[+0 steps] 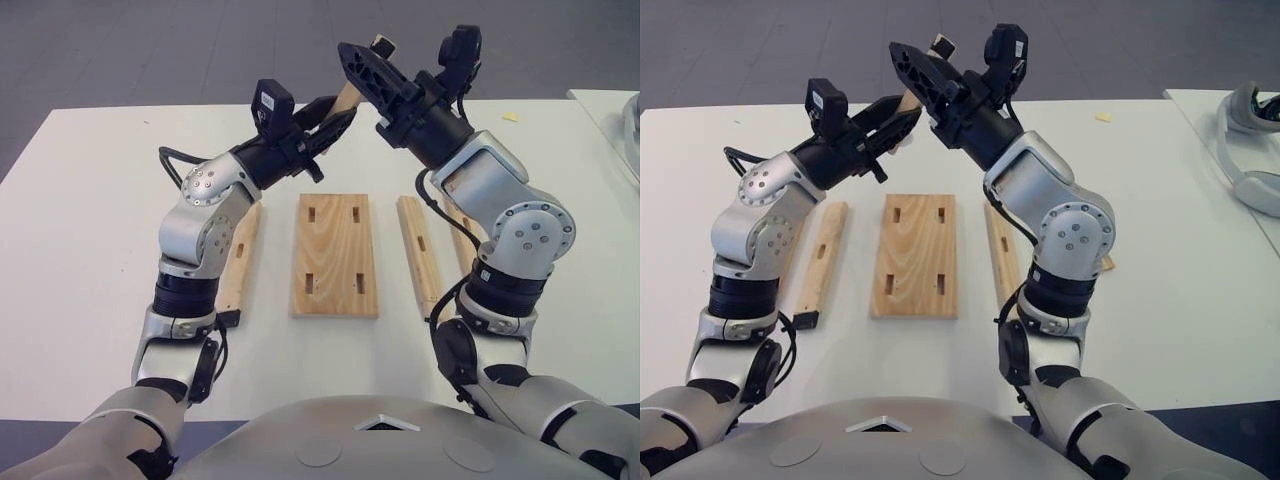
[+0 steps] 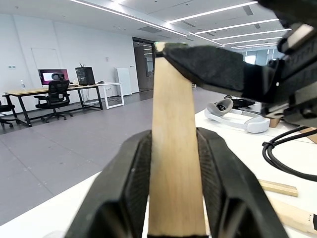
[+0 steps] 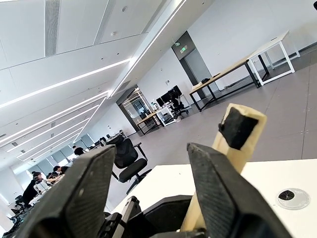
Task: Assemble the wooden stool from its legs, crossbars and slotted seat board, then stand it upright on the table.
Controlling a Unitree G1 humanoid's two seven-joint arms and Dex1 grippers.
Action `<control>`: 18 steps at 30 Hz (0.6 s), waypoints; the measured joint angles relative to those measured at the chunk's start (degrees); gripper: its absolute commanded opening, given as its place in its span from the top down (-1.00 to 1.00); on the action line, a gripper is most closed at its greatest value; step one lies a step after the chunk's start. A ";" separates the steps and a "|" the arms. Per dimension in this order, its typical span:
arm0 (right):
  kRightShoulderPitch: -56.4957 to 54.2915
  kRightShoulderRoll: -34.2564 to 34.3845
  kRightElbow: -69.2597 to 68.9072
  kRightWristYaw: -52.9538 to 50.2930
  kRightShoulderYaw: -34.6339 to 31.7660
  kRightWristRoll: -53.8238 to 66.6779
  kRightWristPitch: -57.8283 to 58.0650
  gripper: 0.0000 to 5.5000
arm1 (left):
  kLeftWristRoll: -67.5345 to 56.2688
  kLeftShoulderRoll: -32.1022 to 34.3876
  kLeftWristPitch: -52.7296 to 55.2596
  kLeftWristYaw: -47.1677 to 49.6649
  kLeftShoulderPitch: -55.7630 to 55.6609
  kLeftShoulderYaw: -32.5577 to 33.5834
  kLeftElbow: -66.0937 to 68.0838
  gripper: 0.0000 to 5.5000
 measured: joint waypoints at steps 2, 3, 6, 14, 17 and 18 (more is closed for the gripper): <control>1.05 -1.09 -0.35 0.04 0.46 0.28 0.24 -0.28 | 0.30 0.52 -0.17 0.79 -0.01 1.42 0.39 0.53; 2.21 -2.08 -0.34 -0.05 0.41 0.18 0.34 -0.28 | 0.32 0.90 -0.64 0.85 -0.03 2.03 0.45 0.53; 3.27 -4.04 -0.33 -0.33 -0.14 0.16 0.50 -0.28 | 0.49 1.72 -1.69 1.05 -0.06 3.88 1.88 0.53; 3.26 -4.02 0.57 -1.85 -0.44 0.01 -1.22 -0.28 | 0.36 0.13 -1.31 0.40 1.63 -0.09 -0.46 0.53; 3.19 -3.55 0.84 -1.98 0.21 0.01 -1.54 -0.28 | 0.32 -0.35 -0.45 0.19 2.36 -1.78 -2.14 0.53; 3.12 -3.52 1.04 -1.98 0.49 0.01 -1.59 -0.23 | 0.30 -0.37 -0.33 0.14 2.72 -2.22 -2.40 0.53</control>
